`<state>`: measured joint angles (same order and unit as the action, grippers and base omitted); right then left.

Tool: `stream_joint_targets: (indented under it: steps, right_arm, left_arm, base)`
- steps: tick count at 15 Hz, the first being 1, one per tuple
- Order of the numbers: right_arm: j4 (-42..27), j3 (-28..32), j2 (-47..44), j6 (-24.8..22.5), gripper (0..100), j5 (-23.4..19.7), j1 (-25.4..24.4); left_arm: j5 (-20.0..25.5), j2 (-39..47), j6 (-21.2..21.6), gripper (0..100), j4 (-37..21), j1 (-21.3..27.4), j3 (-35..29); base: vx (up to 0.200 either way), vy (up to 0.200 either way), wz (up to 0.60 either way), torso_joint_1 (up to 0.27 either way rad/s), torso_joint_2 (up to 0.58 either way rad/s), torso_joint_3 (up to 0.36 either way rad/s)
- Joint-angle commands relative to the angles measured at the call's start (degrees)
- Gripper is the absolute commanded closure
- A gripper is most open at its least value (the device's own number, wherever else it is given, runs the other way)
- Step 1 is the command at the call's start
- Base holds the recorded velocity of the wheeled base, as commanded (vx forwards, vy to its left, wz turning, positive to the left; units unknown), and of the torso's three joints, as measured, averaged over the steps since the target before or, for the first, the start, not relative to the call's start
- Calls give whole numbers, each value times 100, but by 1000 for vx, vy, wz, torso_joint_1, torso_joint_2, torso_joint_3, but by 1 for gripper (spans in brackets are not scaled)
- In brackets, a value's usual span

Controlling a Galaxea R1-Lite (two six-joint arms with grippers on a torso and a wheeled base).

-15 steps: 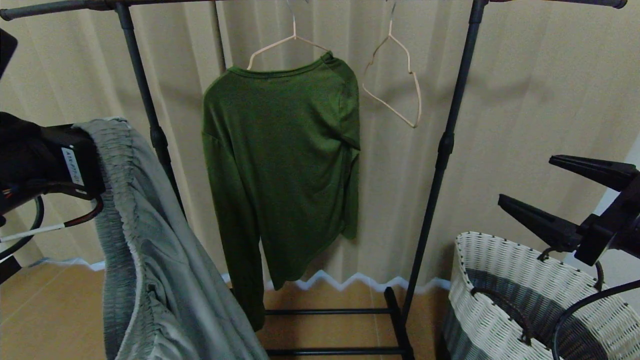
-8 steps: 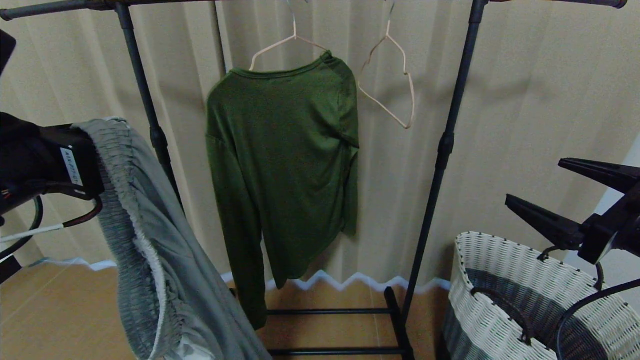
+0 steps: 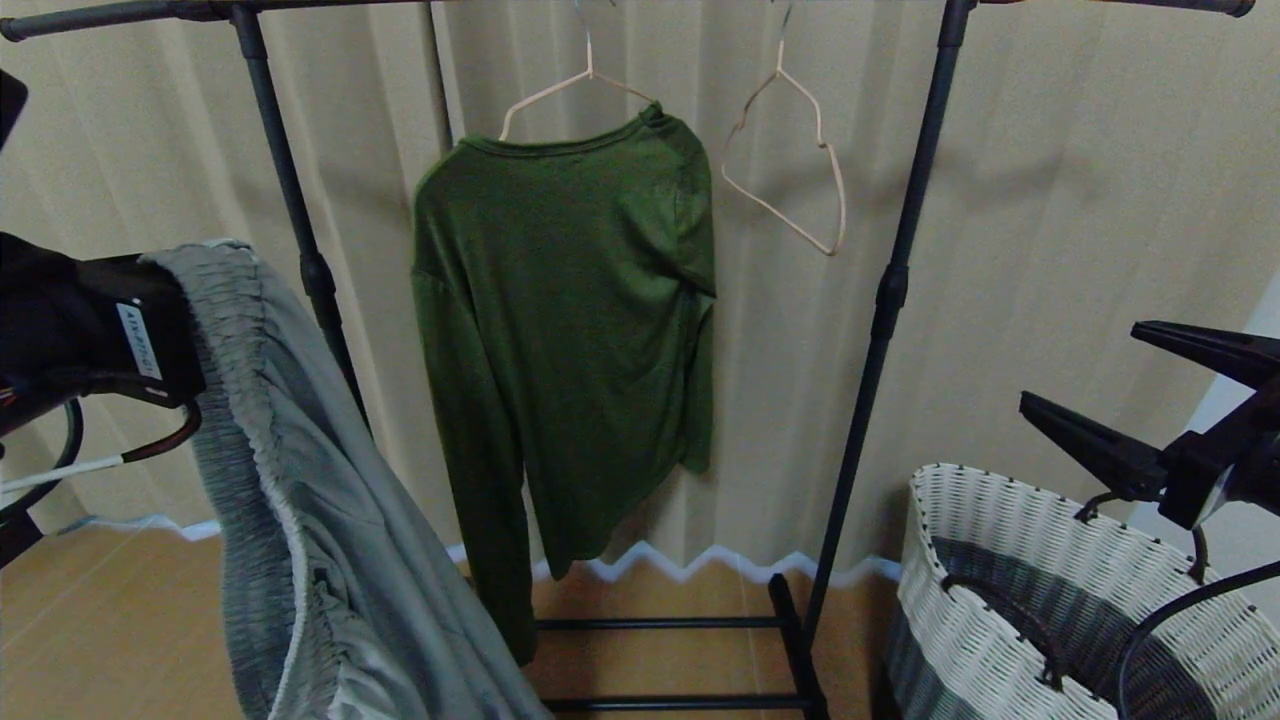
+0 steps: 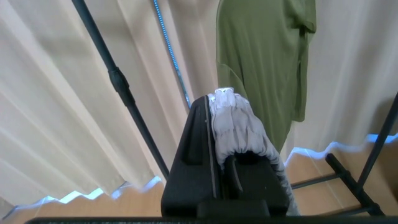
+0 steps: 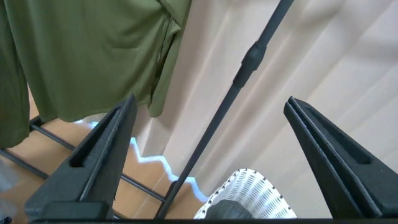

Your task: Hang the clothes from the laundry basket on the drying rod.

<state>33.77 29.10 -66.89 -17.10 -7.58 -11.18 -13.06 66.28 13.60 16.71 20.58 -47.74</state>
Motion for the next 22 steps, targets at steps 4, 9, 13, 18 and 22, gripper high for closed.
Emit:
stream_joint_targets:
  steps: [4,9,13,18,22]
  right_arm:
    - [7,-115,-26,-12,0,-24,63]
    - [7,-133,-35,-4,0,-15,63]
    - [7,-106,-35,-4,0,-15,63]
    - [7,-97,-35,5,0,-15,63]
    - [7,-89,-35,5,0,-15,63]
  left_arm:
    - [-4,-124,-7,100,-19,-10,80]
    - [5,-150,19,100,-19,-27,204]
    - [128,-335,28,100,-28,-36,450]
    - [137,-379,28,100,7,-36,661]
    - [137,-458,28,100,-1,-36,687]
  base:
    - [0,0,0,0,0,0]
    - [0,0,0,0,0,0]
    - [0,0,0,0,0,0]
    - [0,0,0,22,-134,-131]
    - [0,0,0,108,-414,-326]
